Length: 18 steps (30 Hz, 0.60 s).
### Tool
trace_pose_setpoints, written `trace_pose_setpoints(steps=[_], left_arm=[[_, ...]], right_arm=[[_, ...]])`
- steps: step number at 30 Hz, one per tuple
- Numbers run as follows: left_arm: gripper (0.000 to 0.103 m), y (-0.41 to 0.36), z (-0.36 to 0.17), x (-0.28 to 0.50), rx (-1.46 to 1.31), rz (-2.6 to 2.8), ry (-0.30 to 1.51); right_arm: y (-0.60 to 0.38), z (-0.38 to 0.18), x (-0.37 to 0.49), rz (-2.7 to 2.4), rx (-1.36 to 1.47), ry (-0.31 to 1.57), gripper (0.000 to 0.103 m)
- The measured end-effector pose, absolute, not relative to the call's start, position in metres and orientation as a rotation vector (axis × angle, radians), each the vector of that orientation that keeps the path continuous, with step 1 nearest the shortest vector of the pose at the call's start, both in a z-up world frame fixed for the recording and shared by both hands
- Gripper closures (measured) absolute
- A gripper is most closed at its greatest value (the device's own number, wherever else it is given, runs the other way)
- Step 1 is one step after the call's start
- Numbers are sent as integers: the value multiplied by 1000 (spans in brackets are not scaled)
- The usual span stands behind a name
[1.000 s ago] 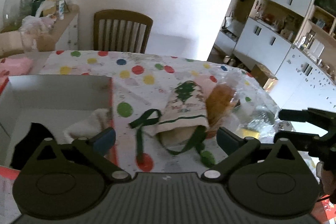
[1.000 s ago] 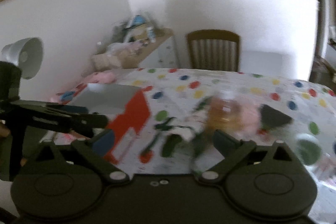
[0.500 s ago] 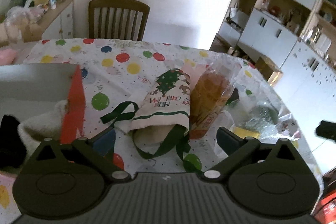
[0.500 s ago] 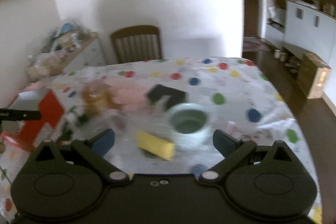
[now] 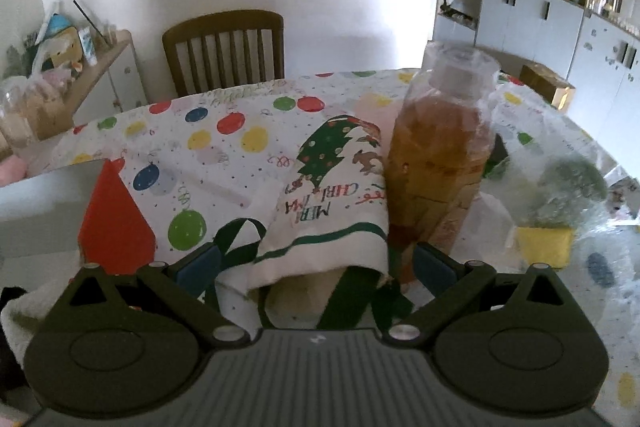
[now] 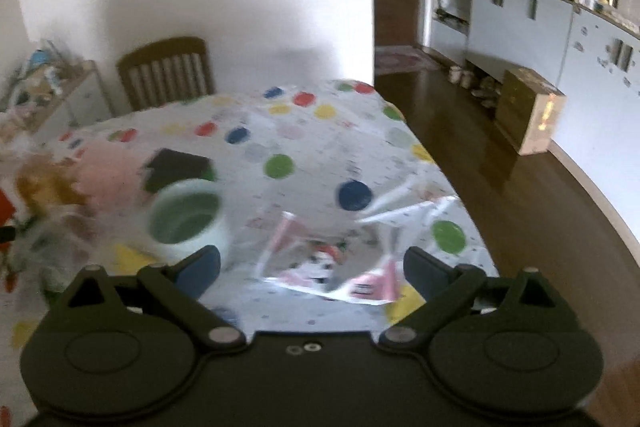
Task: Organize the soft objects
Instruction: 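Move the right gripper to the dog-print paper bag while the left gripper reaches the Christmas towel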
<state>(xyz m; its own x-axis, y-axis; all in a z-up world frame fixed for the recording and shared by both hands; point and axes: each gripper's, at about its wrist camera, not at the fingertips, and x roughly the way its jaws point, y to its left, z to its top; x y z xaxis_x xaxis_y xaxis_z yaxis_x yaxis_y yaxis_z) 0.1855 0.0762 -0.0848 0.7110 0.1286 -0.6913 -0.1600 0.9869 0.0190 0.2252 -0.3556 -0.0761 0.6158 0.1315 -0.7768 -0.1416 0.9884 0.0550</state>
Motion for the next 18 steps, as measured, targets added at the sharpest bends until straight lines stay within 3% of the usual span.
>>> trace_pose_setpoints(steps=[5, 15, 18], left_arm=[[0, 79, -96, 196, -34, 181, 771], [2, 71, -108, 203, 12, 170, 792], [11, 68, -108, 205, 26, 158, 789]], right_arm=[[-372, -108, 251, 101, 16, 959, 9], [-396, -150, 281, 39, 178, 1055, 31], [-403, -156, 285, 31, 212, 1070, 45]])
